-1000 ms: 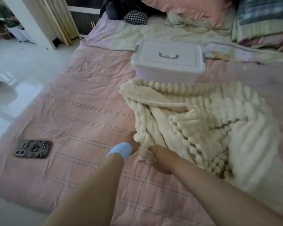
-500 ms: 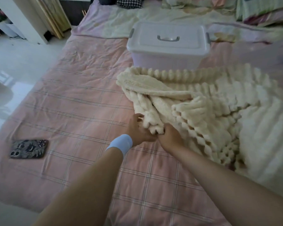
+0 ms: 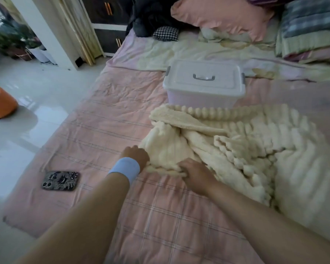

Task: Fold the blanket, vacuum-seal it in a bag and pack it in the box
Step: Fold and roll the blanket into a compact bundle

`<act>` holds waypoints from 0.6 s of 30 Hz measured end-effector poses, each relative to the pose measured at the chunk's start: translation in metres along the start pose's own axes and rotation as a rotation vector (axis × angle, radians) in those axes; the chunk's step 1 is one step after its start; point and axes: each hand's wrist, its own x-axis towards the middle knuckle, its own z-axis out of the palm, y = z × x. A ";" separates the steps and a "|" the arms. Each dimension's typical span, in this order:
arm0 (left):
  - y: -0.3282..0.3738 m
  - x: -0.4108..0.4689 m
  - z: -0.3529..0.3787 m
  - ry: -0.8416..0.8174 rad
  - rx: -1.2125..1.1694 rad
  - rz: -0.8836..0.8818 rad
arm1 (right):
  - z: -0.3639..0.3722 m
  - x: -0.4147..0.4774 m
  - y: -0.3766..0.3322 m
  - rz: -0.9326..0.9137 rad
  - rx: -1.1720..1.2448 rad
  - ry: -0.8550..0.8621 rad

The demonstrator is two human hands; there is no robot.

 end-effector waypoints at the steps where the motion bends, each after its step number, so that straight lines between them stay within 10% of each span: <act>1: 0.002 -0.003 0.013 -0.173 -0.001 -0.017 | 0.006 -0.002 -0.009 0.007 -0.049 -0.182; 3: 0.013 -0.009 0.037 -0.463 -0.010 -0.031 | 0.018 -0.005 -0.017 0.043 -0.084 -0.436; 6: 0.032 0.000 0.043 -0.546 -0.088 0.022 | 0.010 -0.008 -0.002 0.106 -0.030 -0.193; 11: 0.076 0.029 0.006 -0.226 -0.560 0.032 | -0.023 -0.018 0.064 0.345 -0.381 0.382; 14: 0.112 0.040 -0.014 -0.004 -0.779 0.083 | -0.021 -0.027 0.106 0.688 -0.110 0.211; 18: 0.154 0.047 -0.034 0.112 -0.935 0.205 | -0.019 -0.034 0.118 0.624 0.111 0.036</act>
